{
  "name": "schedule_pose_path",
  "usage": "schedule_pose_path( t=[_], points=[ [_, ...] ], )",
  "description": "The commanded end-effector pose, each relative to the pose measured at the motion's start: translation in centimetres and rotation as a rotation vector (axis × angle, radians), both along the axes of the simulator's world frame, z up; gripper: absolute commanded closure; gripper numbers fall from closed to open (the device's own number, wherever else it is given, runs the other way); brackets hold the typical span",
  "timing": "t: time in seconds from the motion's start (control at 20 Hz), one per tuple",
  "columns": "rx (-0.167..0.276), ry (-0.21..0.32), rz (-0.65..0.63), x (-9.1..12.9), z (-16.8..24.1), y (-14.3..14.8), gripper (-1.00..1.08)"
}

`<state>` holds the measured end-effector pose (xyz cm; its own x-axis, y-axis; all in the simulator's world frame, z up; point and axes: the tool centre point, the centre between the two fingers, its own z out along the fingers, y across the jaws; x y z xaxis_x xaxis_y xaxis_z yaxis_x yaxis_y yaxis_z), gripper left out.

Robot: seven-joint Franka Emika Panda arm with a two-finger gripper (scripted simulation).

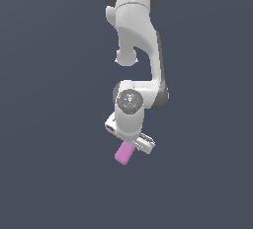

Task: Pick up the object and move it to a goal position.

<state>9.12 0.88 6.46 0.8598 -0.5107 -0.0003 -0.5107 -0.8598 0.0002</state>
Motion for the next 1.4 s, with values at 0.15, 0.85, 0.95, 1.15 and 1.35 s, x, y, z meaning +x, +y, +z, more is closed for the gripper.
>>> schedule_pose_path(
  t=[0.15,0.85,0.95,1.15,1.35],
  points=[
    [0.000,0.000,-0.001,0.0,-0.4,0.0,-0.92],
    [0.000,0.000,-0.005,0.0,-5.1,0.0,-0.92],
    [0.000,0.000,-0.005,0.1,-5.1,0.0,1.08],
    [0.000,0.000,-0.005,0.1,-5.1,0.0,1.08],
    [0.000,0.000,-0.005,0.1,-5.1,0.0,1.08]
  ],
)
